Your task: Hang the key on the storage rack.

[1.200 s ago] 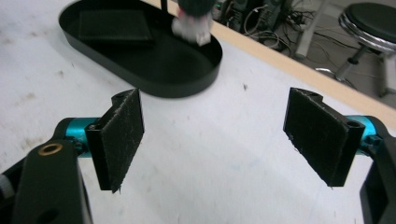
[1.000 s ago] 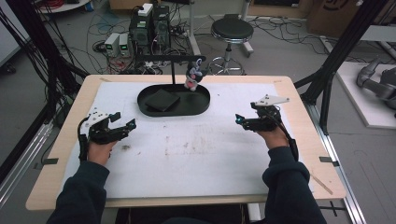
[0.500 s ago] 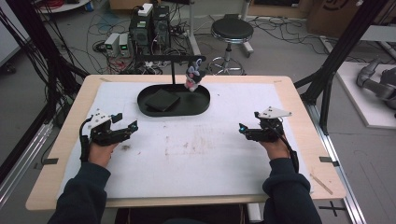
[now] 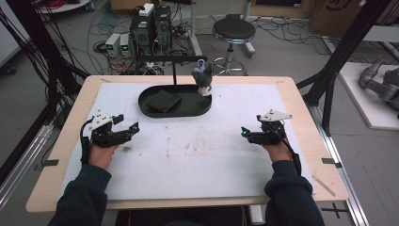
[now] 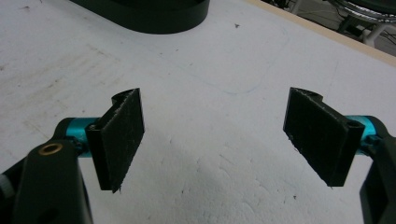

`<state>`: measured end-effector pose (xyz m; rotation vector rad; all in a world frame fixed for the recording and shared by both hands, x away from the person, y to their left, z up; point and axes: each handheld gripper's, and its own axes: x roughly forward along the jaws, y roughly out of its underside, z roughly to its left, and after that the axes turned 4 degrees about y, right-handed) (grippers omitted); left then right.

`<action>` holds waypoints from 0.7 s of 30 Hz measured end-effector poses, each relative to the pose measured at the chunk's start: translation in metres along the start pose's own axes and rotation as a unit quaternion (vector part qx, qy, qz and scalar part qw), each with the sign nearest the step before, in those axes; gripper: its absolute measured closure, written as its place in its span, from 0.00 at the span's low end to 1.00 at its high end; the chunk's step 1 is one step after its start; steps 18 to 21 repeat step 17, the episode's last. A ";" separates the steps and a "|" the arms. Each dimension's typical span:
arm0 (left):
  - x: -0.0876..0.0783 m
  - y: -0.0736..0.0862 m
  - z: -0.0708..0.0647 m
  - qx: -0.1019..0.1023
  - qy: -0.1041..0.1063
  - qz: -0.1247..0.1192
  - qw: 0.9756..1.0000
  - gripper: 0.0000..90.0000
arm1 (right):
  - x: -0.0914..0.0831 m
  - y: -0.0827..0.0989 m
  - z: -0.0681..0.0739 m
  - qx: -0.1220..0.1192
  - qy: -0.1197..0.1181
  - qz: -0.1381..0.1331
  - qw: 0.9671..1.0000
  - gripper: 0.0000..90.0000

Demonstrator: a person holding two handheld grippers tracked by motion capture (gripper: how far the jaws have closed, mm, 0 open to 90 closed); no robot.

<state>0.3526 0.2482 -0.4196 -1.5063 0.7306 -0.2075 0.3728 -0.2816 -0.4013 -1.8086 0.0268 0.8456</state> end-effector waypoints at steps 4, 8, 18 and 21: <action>0.000 0.000 0.001 -0.003 0.001 0.000 1.000 0.29 | 0.001 0.001 0.001 -0.003 0.000 0.003 1.000 0.23; -0.001 0.000 0.002 -0.005 0.000 -0.002 1.000 0.29 | 0.001 0.001 0.001 -0.004 0.002 0.005 1.000 0.23; -0.001 0.000 0.002 -0.006 -0.001 -0.002 1.000 0.29 | -0.001 0.001 0.000 -0.002 0.005 0.003 1.000 0.23; -0.001 0.000 0.002 -0.006 -0.001 -0.002 1.000 0.29 | -0.001 0.001 0.000 -0.002 0.005 0.003 1.000 0.23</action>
